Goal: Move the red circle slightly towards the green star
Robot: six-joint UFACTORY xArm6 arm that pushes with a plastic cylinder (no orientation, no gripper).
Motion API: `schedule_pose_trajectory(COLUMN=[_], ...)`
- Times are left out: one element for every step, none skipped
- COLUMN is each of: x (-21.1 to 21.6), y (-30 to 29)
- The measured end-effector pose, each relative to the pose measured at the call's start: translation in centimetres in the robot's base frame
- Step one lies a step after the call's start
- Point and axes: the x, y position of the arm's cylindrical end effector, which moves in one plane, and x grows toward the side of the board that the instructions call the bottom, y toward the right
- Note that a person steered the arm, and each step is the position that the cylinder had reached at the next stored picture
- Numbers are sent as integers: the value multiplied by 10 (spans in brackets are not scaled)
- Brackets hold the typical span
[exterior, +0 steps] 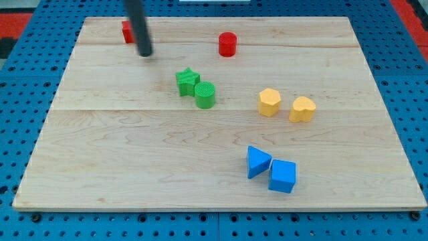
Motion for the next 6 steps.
schedule_pose_trajectory(x=[-27, -67, -70, -40, -28, -32], y=[42, 86, 138, 155, 151, 160])
